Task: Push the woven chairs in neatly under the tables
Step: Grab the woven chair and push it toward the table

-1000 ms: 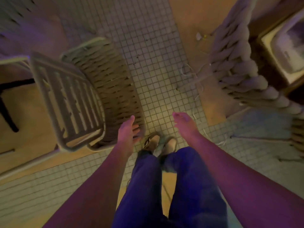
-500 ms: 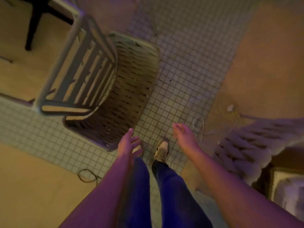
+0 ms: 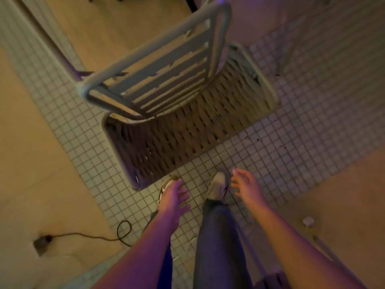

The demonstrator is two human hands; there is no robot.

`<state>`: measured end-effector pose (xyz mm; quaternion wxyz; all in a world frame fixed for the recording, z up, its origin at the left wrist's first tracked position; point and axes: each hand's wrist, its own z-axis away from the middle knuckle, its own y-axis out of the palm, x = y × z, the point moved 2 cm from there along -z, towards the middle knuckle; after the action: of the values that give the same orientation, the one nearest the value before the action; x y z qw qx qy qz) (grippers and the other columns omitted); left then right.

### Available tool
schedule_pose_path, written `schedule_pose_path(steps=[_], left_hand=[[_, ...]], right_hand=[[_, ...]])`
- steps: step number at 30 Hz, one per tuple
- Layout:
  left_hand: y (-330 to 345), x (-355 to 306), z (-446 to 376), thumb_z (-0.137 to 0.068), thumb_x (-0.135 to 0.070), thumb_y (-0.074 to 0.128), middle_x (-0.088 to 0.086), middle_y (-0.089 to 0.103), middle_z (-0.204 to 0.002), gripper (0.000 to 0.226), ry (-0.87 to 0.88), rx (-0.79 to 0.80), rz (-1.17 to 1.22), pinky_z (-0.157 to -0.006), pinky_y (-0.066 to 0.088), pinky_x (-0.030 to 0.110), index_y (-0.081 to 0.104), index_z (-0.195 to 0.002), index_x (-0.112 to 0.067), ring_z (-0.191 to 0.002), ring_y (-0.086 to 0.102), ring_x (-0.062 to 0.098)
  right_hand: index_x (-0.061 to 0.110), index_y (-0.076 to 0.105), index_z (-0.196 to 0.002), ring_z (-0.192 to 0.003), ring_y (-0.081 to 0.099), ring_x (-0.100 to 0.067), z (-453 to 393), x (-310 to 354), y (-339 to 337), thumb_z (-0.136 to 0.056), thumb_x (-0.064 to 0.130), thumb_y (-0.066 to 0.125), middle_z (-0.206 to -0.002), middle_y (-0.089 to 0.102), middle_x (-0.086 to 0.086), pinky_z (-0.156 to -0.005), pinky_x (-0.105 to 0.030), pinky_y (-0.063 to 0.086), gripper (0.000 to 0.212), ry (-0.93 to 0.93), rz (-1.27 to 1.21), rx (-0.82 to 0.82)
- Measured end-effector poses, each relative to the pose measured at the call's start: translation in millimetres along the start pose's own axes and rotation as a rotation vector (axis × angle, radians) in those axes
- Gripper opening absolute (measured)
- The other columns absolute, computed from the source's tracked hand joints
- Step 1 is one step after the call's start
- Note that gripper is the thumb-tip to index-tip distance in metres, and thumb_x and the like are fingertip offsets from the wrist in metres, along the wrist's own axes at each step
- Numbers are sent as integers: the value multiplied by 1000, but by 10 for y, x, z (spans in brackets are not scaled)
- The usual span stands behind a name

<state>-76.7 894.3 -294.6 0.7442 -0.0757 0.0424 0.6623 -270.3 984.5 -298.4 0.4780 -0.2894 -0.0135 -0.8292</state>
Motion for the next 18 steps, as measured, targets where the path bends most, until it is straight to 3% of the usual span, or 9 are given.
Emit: schedule_pose_path(steps=[3,6,9,11,14,18], left_hand=[[1,46,-82,-90,-37,55,7,65,-114,40,-9,-43,38,-71,50,38,55,-126,-18,-105,62,23],[103,38,-177,-92,-35,53,10,64,-116,40,10,-103,108,-79,51,41,55,-126,-15,-107,60,24],[294,51,-220,-93,-33,51,14,61,-123,43,-11,-104,174,-88,48,46,52,-131,-12,-115,57,29],[429,110,-355,-95,-33,49,13,59,-126,45,-41,-76,194,-88,48,45,49,-135,-13,-114,57,28],[545,192,-690,-95,-33,50,13,59,-126,47,-52,-50,252,-87,49,45,47,-137,-13,-109,59,26],[533,260,-1175,-95,-29,51,12,63,-115,42,-62,-47,340,-82,52,43,49,-133,-11,-102,62,26]], right_hand=[[27,59,-102,-106,62,-25,-319,24,-23,-93,35,53,-111,65,-10,-97,-50,47,14,10,-10,59],[17,57,-115,-107,61,-27,-616,64,-65,-93,36,51,-115,64,-13,-97,-51,47,30,40,-14,112],[16,57,-116,-106,62,-27,-751,80,-94,-93,37,51,-115,63,-15,-92,-48,51,31,44,-67,97],[18,57,-112,-102,63,-24,-868,12,-83,-93,37,52,-113,64,-14,-90,-46,52,28,63,-81,85],[21,57,-103,-89,62,-15,-1082,-157,95,-93,37,51,-104,64,-9,-74,-32,54,20,120,-143,81],[20,56,-101,-97,61,-19,-1384,-399,507,-94,36,50,-101,62,-4,-71,-29,51,18,191,-222,99]])
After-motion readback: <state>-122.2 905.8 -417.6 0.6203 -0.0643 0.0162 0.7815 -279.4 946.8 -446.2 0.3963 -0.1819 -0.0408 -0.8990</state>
